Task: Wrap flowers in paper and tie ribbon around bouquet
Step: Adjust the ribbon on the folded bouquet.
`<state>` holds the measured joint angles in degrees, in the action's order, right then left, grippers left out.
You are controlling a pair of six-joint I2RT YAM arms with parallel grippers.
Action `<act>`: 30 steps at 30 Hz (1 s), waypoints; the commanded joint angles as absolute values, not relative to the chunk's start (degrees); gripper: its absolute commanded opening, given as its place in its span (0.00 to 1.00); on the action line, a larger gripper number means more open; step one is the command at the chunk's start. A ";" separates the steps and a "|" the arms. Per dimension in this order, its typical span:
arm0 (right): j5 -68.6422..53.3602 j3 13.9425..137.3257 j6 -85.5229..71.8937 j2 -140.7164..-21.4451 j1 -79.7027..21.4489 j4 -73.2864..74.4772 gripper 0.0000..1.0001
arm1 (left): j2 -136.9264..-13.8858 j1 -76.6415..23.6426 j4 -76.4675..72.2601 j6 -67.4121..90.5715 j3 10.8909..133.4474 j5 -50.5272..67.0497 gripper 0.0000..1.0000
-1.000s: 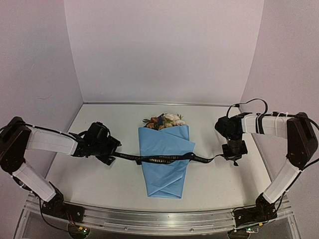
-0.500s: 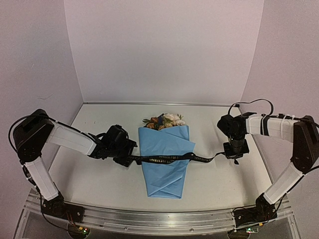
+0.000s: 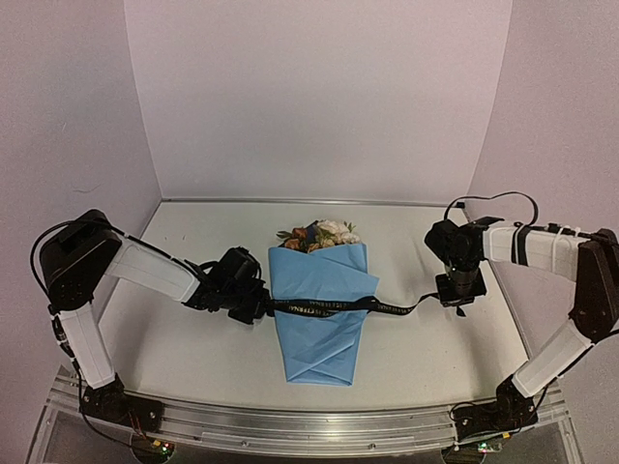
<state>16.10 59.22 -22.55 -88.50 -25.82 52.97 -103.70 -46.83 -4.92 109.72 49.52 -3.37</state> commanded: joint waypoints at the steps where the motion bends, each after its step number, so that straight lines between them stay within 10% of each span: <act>1: 18.20 59.16 -22.12 -86.44 -26.11 52.82 0.00 | -105.17 -45.02 -7.44 108.77 50.44 -4.45 0.12; 5: 19.32 58.87 -22.02 -86.31 -26.11 52.91 0.00 | -104.15 -43.31 -6.83 105.43 50.30 -5.90 0.00; 30: 22.26 57.62 -23.73 -86.08 -21.09 55.28 0.00 | -96.53 -39.11 -3.35 85.20 47.15 -11.77 0.00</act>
